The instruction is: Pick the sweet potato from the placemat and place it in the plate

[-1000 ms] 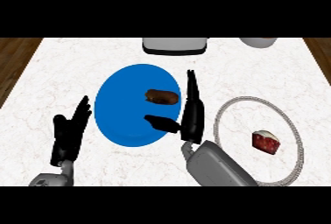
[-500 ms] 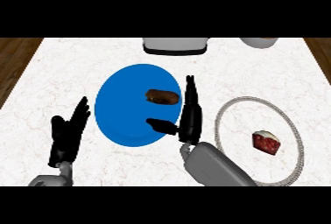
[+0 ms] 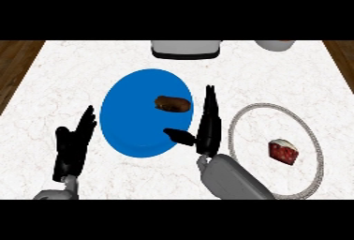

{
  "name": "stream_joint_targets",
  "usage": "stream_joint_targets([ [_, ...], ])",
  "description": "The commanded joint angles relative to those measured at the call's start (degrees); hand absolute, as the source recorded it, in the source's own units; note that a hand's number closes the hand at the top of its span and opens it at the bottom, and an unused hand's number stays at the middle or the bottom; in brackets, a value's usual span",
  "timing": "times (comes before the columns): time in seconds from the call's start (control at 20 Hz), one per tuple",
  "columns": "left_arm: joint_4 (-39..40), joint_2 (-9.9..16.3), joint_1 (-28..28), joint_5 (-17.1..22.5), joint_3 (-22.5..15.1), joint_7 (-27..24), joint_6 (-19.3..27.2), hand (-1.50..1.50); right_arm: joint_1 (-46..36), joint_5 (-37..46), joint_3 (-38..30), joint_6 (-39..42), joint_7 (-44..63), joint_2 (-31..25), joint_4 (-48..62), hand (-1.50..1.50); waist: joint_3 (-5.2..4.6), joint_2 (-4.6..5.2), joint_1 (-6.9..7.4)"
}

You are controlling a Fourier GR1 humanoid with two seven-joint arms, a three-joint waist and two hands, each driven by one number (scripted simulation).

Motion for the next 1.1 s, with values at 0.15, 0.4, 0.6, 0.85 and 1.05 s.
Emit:
stream_joint_targets([
  [0.15,2.3,-2.1,-1.5,-2.2,-0.3,0.3,0.8,0.00,6.0,4.8,-3.1,-0.9,0.1,0.7,-1.4,-1.50,0.00,-0.02,-0.27],
  [0.4,-7.2,-1.5,3.8,-2.4,-1.2,3.8,-0.1,0.00,9.6,9.4,-5.1,-0.5,2.7,-1.5,-5.0,-1.50,0.00,-0.18,-0.32],
  [0.6,3.3,-1.5,-1.7,-0.9,2.2,-1.1,-2.2,0.00,15.5,9.4,-7.8,2.8,-0.6,-3.6,-8.8,-1.50,-0.01,-0.01,-0.58],
  [0.85,4.1,-4.0,0.7,-3.6,0.6,-4.8,-0.8,0.00,16.3,15.7,-10.6,2.7,0.9,-1.4,-11.9,-1.50,-0.02,-0.04,-0.49],
  [1.05,3.1,-2.3,-0.6,-2.6,3.0,-2.3,-2.0,0.00,21.4,14.9,-13.6,1.7,-2.5,-1.1,-14.3,-1.50,-0.01,-0.02,-0.43],
])
